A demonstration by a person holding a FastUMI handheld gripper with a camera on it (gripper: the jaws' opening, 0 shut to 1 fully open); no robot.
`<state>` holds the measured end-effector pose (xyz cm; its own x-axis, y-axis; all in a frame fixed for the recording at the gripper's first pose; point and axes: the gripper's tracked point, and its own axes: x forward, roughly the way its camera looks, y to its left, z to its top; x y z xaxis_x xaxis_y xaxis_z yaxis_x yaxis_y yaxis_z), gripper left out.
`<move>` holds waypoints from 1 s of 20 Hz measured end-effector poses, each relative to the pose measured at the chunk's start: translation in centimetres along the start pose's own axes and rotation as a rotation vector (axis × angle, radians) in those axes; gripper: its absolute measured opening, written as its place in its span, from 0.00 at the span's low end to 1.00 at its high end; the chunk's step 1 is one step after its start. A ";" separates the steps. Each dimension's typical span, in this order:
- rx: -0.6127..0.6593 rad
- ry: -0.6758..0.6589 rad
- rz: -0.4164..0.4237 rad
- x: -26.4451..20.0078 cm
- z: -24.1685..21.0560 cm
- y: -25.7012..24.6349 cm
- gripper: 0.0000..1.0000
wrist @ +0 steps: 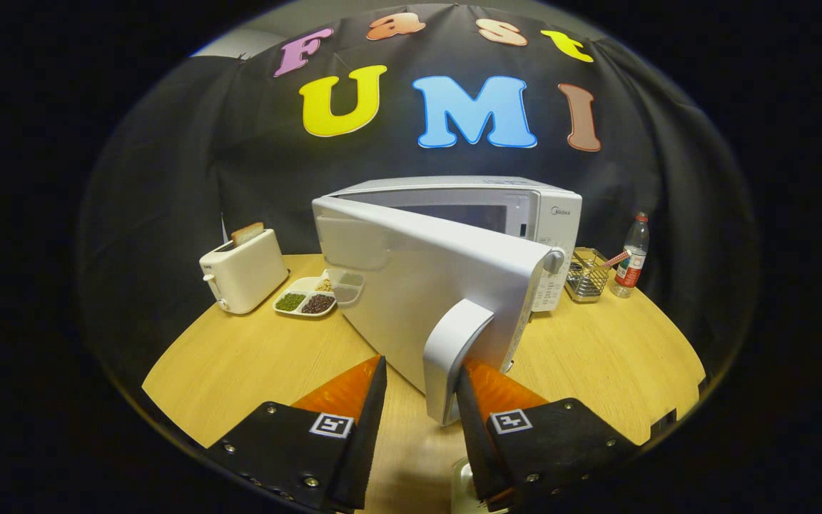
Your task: Open the microwave, put the food inside, and close the microwave door.
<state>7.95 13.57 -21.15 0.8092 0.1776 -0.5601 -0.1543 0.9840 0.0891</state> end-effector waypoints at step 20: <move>-0.242 0.025 0.056 -3.9 -3.9 15.0 0.59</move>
<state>0.25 27.56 -20.83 0.7818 0.2283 -0.5803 -0.3322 0.9400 -0.0777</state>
